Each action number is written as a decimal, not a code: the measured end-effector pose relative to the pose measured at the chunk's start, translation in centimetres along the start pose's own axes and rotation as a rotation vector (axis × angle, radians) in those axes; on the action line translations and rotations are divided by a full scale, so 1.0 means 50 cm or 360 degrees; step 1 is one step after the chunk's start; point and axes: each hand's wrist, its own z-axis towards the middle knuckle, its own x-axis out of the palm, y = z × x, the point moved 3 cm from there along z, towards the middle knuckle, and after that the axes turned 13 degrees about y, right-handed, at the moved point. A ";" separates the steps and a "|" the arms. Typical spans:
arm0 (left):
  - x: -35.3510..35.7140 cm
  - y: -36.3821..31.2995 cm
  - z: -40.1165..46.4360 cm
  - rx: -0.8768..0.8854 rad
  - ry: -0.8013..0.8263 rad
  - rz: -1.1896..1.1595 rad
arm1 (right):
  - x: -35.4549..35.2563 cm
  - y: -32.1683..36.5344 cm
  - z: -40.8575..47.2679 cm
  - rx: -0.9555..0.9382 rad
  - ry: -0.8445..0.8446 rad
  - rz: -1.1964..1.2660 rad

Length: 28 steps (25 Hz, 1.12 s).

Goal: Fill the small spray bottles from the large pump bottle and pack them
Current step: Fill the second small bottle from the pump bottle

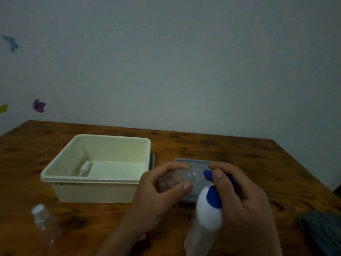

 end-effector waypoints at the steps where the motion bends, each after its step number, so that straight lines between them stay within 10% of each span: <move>1: 0.001 0.001 0.001 -0.0004 0.0019 -0.0004 | -0.002 -0.003 0.003 0.0014 0.0028 0.0058; 7: 0.005 -0.011 -0.009 0.0025 0.0131 -0.0021 | -0.006 -0.005 0.034 0.0073 0.0400 0.0306; 28: 0.028 -0.010 -0.033 0.0128 -0.0048 0.0326 | 0.033 -0.032 0.018 -0.0073 0.0058 0.0418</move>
